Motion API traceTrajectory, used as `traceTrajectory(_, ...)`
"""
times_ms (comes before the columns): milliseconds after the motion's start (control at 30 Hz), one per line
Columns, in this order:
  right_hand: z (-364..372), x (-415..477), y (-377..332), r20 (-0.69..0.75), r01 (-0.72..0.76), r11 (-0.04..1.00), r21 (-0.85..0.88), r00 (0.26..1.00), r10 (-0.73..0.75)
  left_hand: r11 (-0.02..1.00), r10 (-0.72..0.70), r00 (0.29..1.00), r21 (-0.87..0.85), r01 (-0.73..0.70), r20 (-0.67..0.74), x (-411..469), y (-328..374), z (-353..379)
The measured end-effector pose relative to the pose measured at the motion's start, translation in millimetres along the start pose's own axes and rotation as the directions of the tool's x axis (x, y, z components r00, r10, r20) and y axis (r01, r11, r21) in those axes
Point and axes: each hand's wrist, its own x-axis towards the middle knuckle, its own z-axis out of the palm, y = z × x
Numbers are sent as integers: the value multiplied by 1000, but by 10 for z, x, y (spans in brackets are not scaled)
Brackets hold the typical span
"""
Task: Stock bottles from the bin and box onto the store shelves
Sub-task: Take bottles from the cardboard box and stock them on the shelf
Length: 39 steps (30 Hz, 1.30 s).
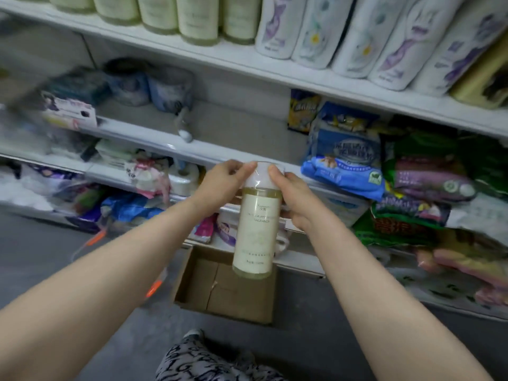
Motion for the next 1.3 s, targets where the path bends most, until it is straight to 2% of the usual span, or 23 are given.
traceTrajectory(133,23,-65,-399,39,85,996,-17,996,-85,998,64,995,16,-63,-73,-32,383,-196)
traceTrajectory(467,59,-110,-1330,103,240,969,-63,967,-233,984,177,976,4,-178,-128,152,1154,-651)
traceTrajectory(600,93,-18,-1726,77,312,949,-54,949,-307,962,256,959,-64,-264,-120,365,1491,-814)
traceTrajectory(900,229,164,-2630,-16,476,879,-31,879,-477,909,407,908,-54,-413,-98,859,2315,-1249)
traceTrajectory(1133,473,398,-3047,-93,544,839,-13,835,-543,863,505,857,92,-497,-99,1198,2561,-1608)
traceTrajectory(1300,612,613,-3142,-140,626,780,-26,770,-623,783,620,772,172,-598,-139,1415,2535,-1748)
